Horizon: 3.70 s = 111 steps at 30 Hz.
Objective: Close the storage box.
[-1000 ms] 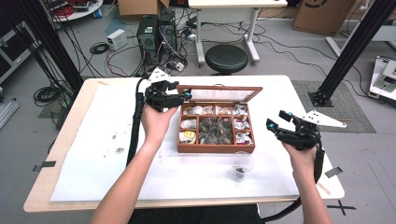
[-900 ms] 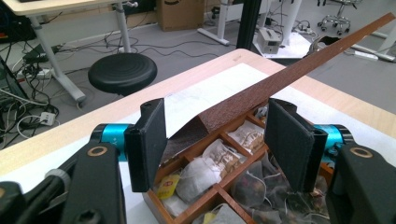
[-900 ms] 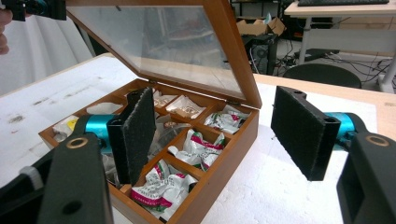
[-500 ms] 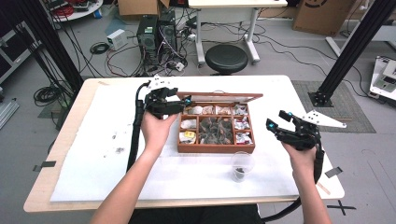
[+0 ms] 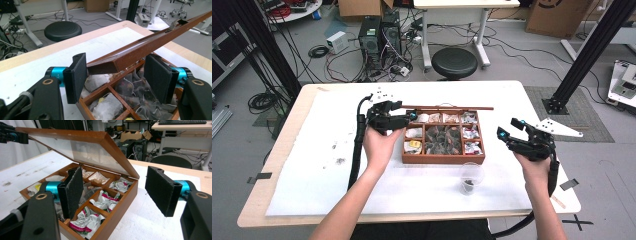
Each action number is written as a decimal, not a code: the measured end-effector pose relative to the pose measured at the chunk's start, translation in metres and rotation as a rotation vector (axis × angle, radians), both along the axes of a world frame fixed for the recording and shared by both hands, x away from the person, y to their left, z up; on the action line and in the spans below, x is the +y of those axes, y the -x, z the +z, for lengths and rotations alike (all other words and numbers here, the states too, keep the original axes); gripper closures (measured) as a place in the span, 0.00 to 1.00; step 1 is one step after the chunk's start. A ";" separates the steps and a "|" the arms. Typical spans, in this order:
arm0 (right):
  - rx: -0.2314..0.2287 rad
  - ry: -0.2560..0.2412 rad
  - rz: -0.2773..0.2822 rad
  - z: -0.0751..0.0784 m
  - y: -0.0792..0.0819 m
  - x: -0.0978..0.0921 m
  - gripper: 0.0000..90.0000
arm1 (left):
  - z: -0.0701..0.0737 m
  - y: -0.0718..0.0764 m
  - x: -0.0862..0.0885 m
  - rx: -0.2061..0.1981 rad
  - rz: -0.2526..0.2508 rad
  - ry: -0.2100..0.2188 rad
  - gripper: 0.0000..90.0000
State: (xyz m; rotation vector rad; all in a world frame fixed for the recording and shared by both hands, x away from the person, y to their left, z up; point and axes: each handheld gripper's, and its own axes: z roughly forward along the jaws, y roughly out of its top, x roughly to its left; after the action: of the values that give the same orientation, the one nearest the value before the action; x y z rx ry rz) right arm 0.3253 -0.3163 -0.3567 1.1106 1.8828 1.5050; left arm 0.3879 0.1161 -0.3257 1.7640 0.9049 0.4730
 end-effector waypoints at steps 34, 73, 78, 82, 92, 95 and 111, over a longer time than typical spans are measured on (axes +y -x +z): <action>-0.014 -0.001 -0.010 0.001 0.001 0.000 0.35 | -0.034 0.016 0.006 0.121 -0.014 0.075 0.37; -0.052 0.011 -0.093 -0.006 0.042 -0.005 0.35 | -0.067 0.032 0.008 0.123 -0.044 0.064 0.40; -0.057 0.011 -0.104 -0.007 0.042 -0.006 0.35 | -0.075 0.036 0.008 0.124 -0.046 0.040 0.40; -0.058 0.010 -0.113 -0.008 0.042 -0.009 0.35 | -0.078 0.039 0.008 0.113 -0.043 0.024 0.40; -0.052 0.010 -0.123 -0.011 0.041 -0.010 0.35 | -0.087 0.044 0.009 0.118 -0.046 -0.007 0.40; -0.050 0.012 -0.123 -0.011 0.041 -0.009 0.35 | -0.090 0.045 0.009 0.123 -0.045 -0.024 0.40; -0.035 0.013 -0.131 -0.015 0.042 -0.012 0.35 | -0.103 0.051 0.008 0.156 -0.059 -0.083 0.41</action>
State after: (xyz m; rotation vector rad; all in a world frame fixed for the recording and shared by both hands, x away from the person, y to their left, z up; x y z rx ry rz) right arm 0.2838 -0.3278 -0.3721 1.1701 1.7589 1.4285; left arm 0.3366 0.1242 -0.4282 1.9191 0.9502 0.3423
